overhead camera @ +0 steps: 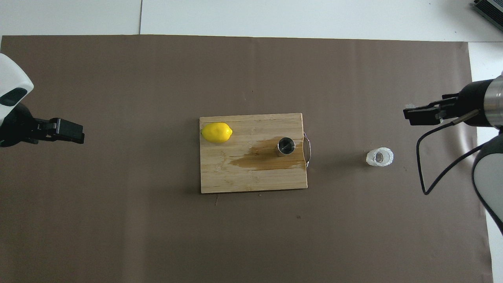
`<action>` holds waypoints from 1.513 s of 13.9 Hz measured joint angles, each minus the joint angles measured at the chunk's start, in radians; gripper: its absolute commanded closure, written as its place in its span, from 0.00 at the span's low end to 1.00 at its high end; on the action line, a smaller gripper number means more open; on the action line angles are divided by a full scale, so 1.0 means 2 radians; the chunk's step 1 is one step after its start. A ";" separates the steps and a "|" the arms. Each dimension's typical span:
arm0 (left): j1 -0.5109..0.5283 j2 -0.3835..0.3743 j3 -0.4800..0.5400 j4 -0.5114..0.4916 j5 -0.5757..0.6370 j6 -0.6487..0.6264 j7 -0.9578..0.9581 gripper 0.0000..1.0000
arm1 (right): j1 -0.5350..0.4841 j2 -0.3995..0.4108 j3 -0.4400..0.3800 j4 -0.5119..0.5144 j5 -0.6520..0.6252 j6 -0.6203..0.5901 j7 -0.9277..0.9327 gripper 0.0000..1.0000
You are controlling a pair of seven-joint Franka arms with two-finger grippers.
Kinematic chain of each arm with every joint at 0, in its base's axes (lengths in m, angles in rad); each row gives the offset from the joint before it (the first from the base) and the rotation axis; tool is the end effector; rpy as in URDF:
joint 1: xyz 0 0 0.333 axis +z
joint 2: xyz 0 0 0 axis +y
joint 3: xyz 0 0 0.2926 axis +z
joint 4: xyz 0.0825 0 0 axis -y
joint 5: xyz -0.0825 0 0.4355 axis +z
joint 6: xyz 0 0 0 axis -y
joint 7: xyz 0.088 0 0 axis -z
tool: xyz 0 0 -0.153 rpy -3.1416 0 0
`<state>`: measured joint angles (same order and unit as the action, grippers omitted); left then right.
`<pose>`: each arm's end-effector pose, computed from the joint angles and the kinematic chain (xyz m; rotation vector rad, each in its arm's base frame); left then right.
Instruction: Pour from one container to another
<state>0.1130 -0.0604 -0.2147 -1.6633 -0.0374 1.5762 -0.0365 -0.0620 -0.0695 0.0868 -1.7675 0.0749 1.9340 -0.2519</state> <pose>0.5829 -0.0677 0.5424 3.1171 -0.0996 -0.0463 0.6254 0.0249 0.5291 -3.0536 -0.3975 -0.3741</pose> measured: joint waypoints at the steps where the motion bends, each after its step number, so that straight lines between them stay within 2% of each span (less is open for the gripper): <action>1: 0.000 0.000 0.000 0.000 0.000 0.000 0.000 0.00 | 0.004 0.000 0.000 0.009 -0.012 -0.016 0.045 0.00; 4: 0.000 0.000 0.000 0.000 0.000 0.000 0.000 0.00 | 0.020 0.000 0.000 0.027 -0.033 -0.053 0.153 0.00; 6: 0.000 0.000 0.000 0.000 0.000 0.000 0.000 0.00 | 0.031 0.001 0.001 0.042 -0.052 -0.078 0.186 0.00; 15: 0.000 0.000 0.000 0.000 0.000 0.000 0.000 0.00 | 0.047 0.006 0.002 0.057 -0.068 -0.161 0.250 0.00; 21: 0.000 0.000 0.000 0.000 0.000 0.000 0.000 0.00 | 0.046 0.006 0.001 0.057 -0.068 -0.166 0.250 0.00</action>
<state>0.1130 -0.0604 -0.2147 -1.6633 -0.0374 1.5762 -0.0365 0.0304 -0.0578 0.0886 -1.6543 -0.0609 1.6027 0.2485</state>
